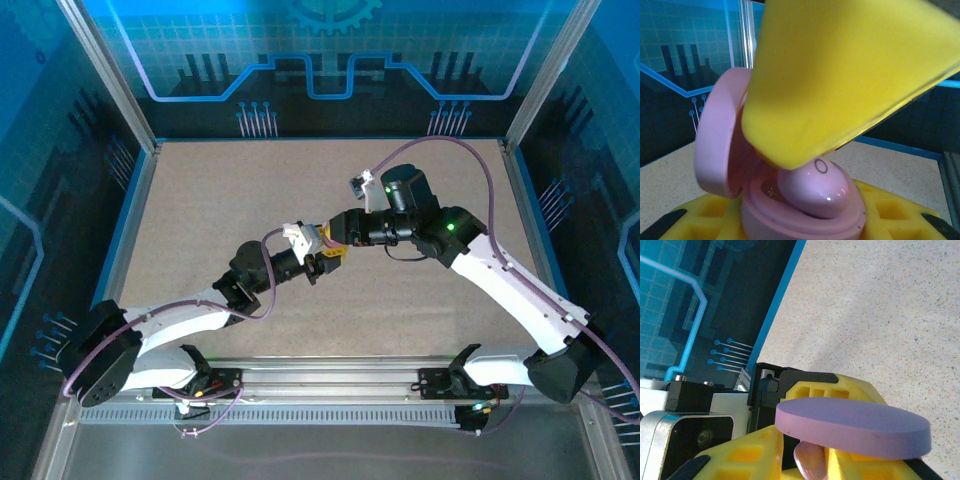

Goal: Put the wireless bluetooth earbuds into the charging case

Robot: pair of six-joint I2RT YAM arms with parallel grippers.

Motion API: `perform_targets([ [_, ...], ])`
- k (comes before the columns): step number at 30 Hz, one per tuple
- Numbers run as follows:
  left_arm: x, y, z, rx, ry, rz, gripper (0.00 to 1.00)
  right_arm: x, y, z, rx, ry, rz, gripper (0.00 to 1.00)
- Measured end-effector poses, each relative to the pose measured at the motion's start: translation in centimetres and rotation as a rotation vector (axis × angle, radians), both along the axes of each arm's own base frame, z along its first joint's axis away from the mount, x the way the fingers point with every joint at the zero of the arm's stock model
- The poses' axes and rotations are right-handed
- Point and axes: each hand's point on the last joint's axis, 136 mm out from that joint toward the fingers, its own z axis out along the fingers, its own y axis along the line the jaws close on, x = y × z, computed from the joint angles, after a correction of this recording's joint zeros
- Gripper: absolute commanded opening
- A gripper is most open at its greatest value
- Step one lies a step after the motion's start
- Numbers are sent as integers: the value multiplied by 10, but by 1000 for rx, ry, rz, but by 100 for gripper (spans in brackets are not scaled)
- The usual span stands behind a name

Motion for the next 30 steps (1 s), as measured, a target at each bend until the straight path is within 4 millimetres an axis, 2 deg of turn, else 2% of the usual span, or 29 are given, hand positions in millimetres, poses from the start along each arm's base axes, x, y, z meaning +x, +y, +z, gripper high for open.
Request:
perform_targets([
  [6, 0, 0, 2, -6, -6, 2, 27, -2, -4, 6, 4, -21, -9, 37],
  [20, 0, 0, 6, -18, -18, 2, 27, -16, -20, 40, 86, -168, -19, 38],
  [25, 0, 0, 6, -18, -18, 1, 27, -20, -34, 52, 114, -255, -62, 40],
  [30, -2, 0, 7, -17, -18, -5, 27, -19, -57, 66, 120, -346, -161, 43],
])
